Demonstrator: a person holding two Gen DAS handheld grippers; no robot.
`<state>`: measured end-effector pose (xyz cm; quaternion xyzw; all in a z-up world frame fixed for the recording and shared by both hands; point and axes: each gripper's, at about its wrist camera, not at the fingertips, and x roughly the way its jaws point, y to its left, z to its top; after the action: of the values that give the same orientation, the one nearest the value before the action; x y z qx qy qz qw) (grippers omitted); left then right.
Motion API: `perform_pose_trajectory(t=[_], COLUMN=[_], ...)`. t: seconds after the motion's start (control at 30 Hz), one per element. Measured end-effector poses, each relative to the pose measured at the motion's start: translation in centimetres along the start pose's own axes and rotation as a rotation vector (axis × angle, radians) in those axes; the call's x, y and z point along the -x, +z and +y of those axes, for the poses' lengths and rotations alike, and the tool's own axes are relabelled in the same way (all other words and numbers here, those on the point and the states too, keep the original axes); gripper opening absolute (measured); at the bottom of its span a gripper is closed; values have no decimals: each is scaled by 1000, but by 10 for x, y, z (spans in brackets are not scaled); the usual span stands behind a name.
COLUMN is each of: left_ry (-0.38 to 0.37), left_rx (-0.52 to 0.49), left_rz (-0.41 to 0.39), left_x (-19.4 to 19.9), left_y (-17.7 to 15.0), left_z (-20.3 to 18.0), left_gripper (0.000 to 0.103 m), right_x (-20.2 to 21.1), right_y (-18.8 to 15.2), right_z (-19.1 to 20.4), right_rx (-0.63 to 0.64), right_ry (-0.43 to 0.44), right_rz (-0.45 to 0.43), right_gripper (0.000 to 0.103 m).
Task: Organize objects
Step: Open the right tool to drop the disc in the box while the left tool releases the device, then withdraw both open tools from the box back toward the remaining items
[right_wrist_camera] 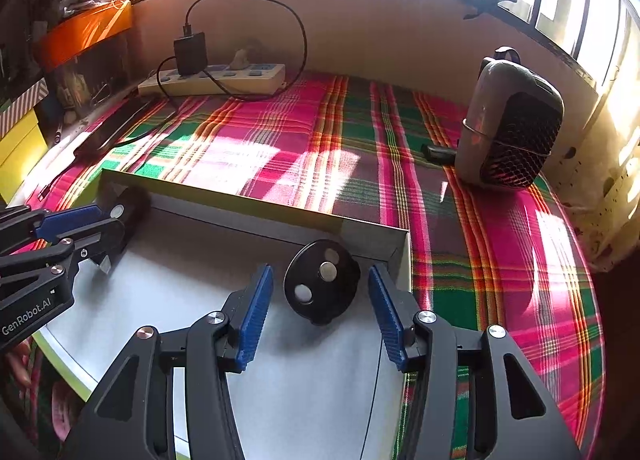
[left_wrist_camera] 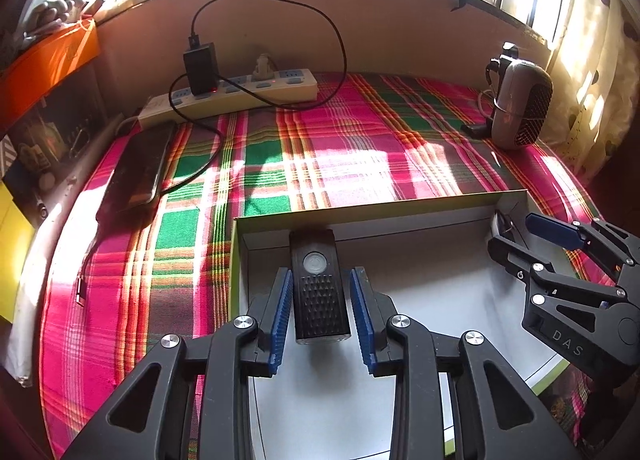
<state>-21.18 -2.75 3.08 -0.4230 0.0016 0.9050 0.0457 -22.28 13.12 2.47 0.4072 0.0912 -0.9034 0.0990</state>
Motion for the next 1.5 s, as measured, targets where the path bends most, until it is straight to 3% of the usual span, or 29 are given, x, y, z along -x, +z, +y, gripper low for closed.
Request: perform_pose_trajectory(t=[0.4, 0.8, 1.0, 1.27, 1.5], left_ry=[-7, -9, -11, -11, 0], left_rx=[-14, 9, 28, 35, 54], left_rz=[-56, -75, -76, -71, -62], left_x=[41, 76, 86, 96, 100], left_y=[-15, -53, -71, -92, -108], left_z=[-9, -2, 1, 1, 3], left_gripper=[28, 28, 28, 28, 28], right_x=[38, 82, 100, 122, 128], right_y=[-14, -46, -67, -91, -117], right_z=[0, 3, 13, 32, 61], right_rx=[-19, -29, -5, 47, 146], right_ry=[2, 26, 79, 204, 316], right_rz=[-45, -89, -94, -121, -92], right_gripper=[51, 51, 51, 51, 51])
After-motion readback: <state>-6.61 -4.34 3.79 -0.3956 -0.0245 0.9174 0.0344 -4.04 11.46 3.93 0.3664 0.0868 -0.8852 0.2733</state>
